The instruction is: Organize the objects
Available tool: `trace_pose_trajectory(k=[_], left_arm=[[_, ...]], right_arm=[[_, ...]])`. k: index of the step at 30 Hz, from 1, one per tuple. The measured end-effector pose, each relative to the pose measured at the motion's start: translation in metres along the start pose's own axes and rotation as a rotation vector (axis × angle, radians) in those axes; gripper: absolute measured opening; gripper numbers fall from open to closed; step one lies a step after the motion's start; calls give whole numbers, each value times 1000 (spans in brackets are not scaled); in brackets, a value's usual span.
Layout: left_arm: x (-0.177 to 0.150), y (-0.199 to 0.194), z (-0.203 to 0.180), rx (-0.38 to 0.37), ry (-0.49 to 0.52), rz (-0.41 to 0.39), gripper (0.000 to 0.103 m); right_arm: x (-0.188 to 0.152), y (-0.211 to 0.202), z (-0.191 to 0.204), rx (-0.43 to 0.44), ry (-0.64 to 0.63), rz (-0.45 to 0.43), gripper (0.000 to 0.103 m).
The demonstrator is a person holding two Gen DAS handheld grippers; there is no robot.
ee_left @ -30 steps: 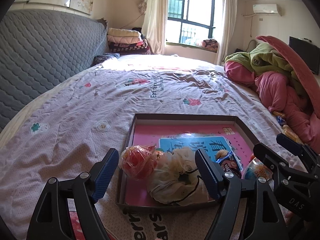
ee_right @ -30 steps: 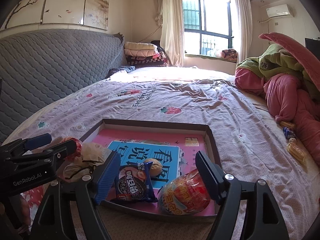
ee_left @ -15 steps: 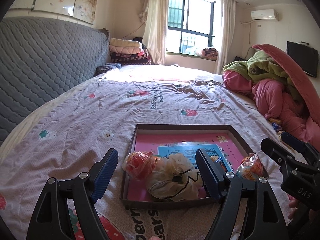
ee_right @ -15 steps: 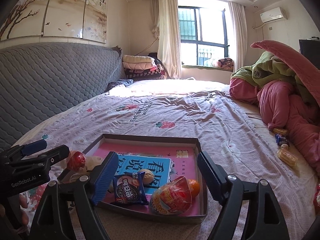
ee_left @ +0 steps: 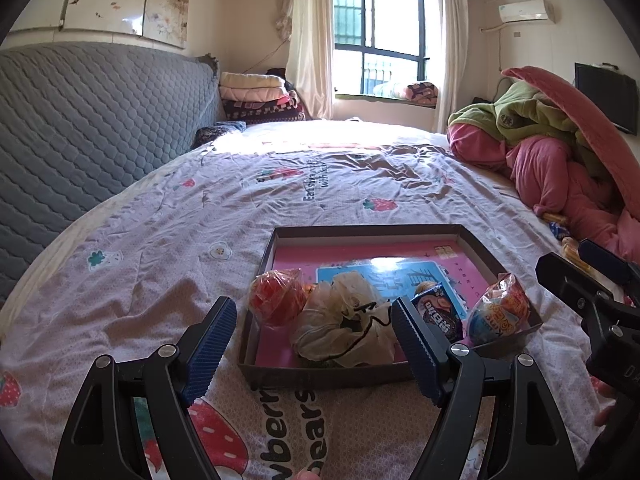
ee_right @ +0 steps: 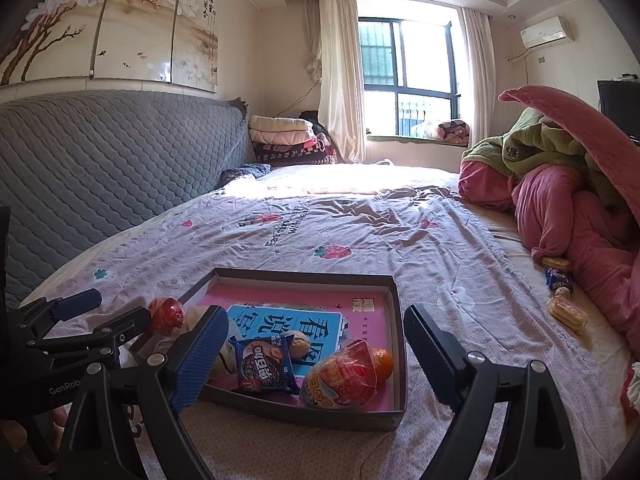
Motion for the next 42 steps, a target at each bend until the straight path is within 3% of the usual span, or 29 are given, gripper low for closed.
trace_pose_trajectory(k=[42], left_arm=[[-66,2,0,44,-19,108,81]], right_arm=[[-62,-2,3,-39,25,107,90]])
Point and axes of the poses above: each gripper's, at about its wrist camera, not at the fingertips, and y roughly the way its jaws point, z to its left, x to its top, the point moved 7 cm from there along y, roughly the way its jaws point, and after that the axes turned 3 degrees about -x, right-handed, at the moved point
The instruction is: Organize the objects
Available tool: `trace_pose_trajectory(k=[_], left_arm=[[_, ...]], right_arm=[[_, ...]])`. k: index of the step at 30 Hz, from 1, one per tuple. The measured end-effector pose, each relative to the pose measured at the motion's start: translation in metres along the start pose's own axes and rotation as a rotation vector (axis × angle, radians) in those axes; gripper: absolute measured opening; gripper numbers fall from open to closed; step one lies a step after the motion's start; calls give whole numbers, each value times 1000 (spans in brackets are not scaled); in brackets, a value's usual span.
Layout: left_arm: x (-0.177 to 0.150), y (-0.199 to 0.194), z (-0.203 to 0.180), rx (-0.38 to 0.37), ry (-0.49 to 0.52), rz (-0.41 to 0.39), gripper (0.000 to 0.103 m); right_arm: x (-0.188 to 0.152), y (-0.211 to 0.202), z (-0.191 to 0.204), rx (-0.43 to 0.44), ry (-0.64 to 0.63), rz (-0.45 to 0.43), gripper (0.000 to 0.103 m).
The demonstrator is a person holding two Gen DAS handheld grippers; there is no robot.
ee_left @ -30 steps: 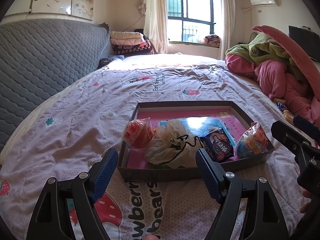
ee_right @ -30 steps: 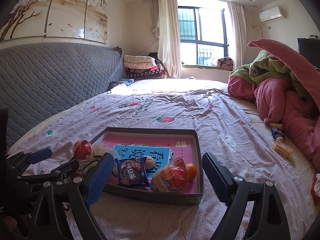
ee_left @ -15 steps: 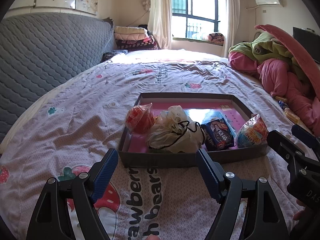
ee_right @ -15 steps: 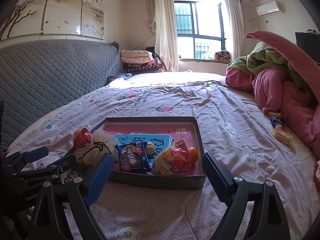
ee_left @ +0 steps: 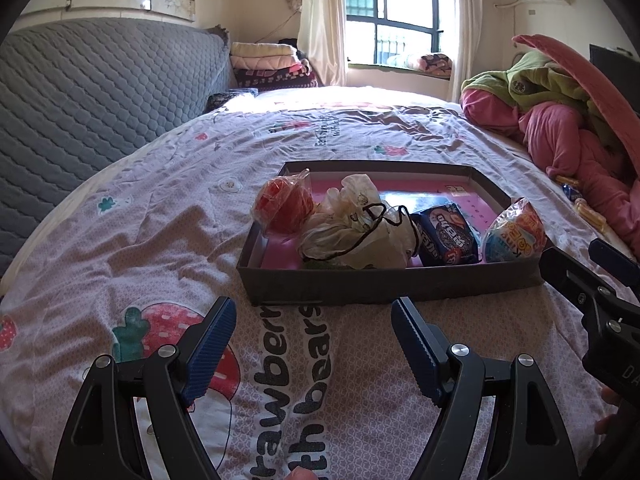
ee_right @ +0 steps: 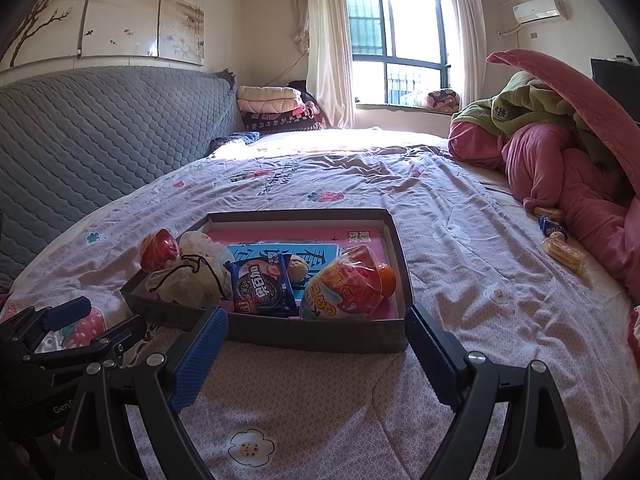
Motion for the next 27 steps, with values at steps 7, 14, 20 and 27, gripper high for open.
trace_pose_trajectory(k=[7,14,20,27], left_arm=[[-4,7,2,0,-3,21,81],[-13,14,3,-17,-5,42,81],[-20,11,-3,-45,8,38,81],[-24,2,-5,-58,7,20,81]], right_arm=[[-4,4,4,2,-9,5,90],[-11,4,9,14,-26,7,90],[-22,7,6,14,-13,33,90],[-33,4,6,15,-11,48,90]])
Point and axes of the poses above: each gripper's, at about its wrist camera, not at the fingertips, and y roughly the way its jaws point, z to its left, x to its top, the point moved 7 cm from there along y, roughly the way its jaws point, and after that the axes turned 3 degrees about -x, right-handed, at the moved point
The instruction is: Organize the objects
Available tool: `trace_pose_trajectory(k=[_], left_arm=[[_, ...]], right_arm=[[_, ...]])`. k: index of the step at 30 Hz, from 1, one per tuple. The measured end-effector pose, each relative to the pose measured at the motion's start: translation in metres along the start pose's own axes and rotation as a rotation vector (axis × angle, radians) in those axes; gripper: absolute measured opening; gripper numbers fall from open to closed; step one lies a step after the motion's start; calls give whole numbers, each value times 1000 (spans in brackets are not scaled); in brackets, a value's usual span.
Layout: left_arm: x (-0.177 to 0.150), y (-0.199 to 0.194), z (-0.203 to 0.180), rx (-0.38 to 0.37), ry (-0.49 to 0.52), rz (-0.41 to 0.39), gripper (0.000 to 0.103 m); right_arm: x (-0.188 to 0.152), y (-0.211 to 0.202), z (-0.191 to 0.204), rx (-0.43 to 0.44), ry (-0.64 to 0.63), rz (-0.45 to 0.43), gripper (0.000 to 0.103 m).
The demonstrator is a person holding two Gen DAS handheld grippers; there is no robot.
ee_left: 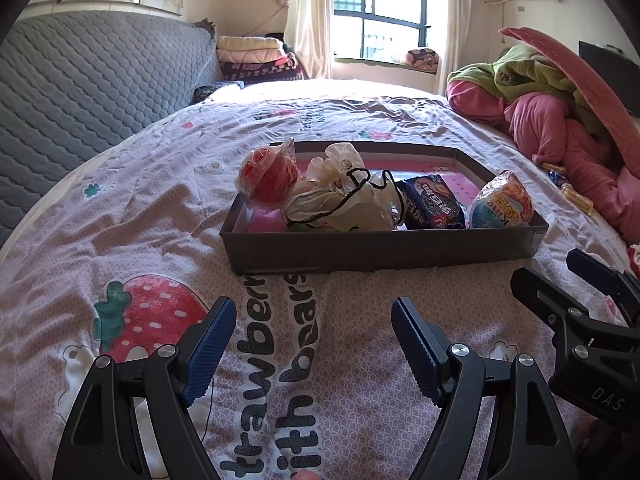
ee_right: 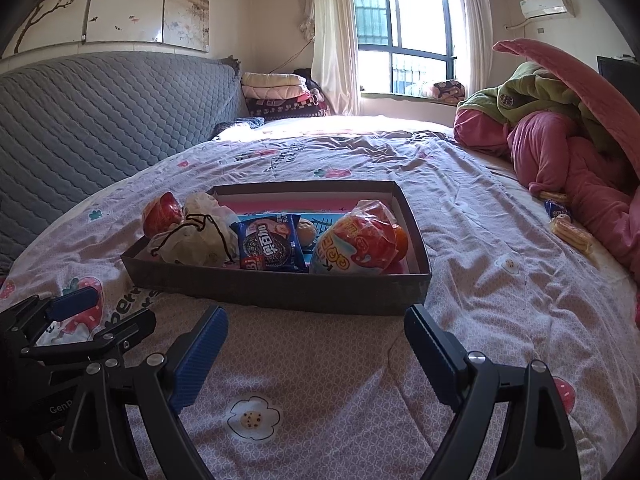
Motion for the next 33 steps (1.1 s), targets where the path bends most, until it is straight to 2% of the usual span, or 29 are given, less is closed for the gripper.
trace_pose_trajectory(k=[24,33], left_arm=[[-15,14,6,-17,-47,40,81],[-19,18,4,-14,-18,33,81]], right_arm=[[-21,4,-1,-1,-12,40,90],[-25,4,-3,6,8,34,90]])
Point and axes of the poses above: each gripper's, at about its wrist camera, not at the fingertips, and y roughly the way its jaws point, z to its left, x to its top, the point moved 7 cm from there along y, roughly the way its jaws point, and after that the axes turned 3 degrees about -x, right-handed, at the moved point
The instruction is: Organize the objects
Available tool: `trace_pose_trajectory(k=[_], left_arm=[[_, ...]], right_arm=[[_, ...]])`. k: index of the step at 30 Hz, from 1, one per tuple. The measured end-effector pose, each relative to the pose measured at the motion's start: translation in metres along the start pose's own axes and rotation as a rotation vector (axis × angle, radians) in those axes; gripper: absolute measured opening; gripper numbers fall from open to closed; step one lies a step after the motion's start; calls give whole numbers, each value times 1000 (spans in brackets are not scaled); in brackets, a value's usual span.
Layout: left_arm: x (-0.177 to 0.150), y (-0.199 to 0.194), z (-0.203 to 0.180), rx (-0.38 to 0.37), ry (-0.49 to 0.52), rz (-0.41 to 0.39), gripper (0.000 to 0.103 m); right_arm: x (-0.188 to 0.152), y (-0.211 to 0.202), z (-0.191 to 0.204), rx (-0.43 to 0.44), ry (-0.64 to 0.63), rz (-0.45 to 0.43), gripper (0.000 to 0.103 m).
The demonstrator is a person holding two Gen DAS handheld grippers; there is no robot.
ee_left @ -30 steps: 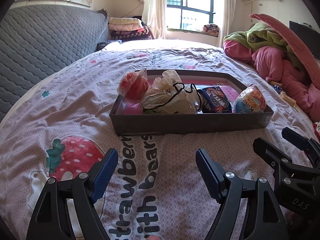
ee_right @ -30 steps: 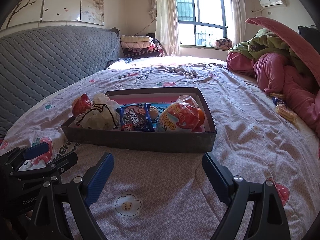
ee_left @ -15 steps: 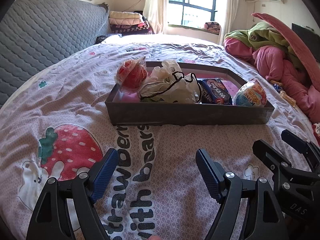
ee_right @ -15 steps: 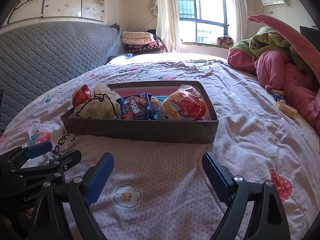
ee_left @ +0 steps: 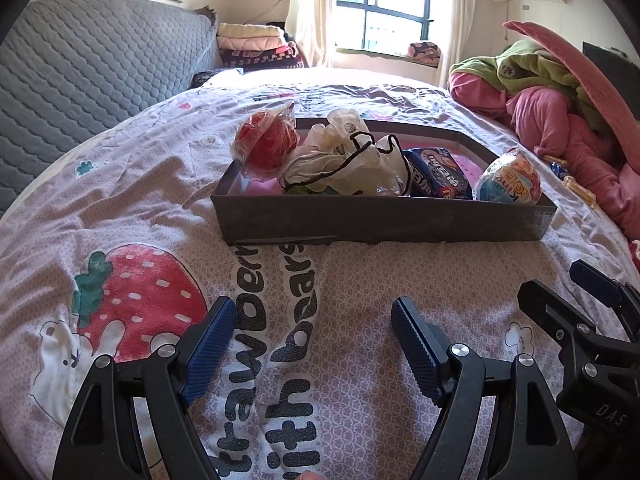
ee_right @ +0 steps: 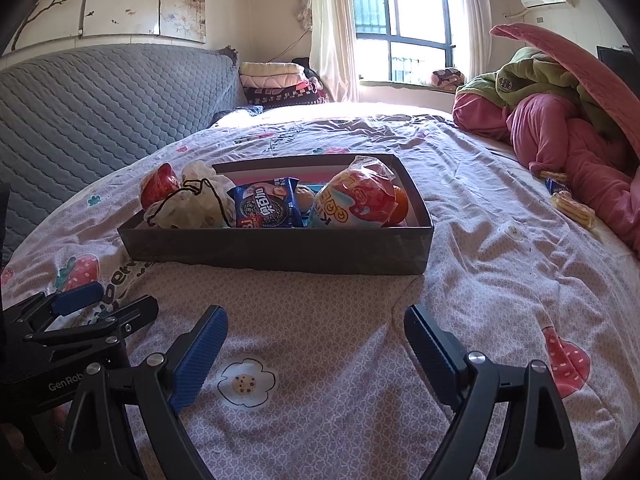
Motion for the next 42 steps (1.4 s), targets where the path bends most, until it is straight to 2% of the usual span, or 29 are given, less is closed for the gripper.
trace_pose_trajectory(k=[42], left_arm=[[-2,2,-5,-1,17,1,81]], right_arm=[[-10,12,4,-9,-19,47,90]])
Point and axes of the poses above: each gripper's, at about its wrist camera, not at the fingertips, and y roughly the way its jaws point, z to its left, x to its top, the point moved 7 cm from there along y, roughly the way its jaws point, and after that the axes turned 3 degrees about -x, right-handed, at the moved point
